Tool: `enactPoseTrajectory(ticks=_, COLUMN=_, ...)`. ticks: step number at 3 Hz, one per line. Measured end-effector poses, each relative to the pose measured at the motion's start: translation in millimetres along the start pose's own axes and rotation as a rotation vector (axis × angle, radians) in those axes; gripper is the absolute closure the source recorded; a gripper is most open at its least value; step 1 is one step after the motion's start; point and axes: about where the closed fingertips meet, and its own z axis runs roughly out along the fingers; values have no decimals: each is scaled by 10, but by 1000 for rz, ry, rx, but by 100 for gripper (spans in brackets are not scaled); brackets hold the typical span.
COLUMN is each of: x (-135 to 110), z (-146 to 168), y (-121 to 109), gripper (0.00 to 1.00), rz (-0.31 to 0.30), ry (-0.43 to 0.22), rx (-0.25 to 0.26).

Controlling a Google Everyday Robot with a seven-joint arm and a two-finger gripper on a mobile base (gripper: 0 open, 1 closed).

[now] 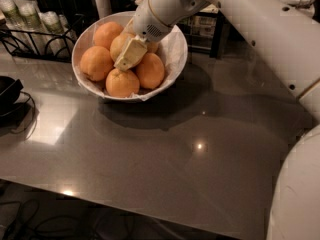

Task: Pick orange from white bowl

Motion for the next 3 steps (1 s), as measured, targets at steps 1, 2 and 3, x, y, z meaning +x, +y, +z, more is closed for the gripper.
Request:
enactPoseTrajectory(ticks=1, x=-50, z=-223, y=99, gripper=100, rz=9, ry=-78, rx=25)
enactPoseTrajectory(ticks=2, x=-117, z=-622, y=224, gripper=100, rz=0, ry=-145, rx=90)
enactPoseTrajectory(ticks=3, x=-193, z=-914, y=278, gripper=100, rz=-18, ry=-175, rx=129)
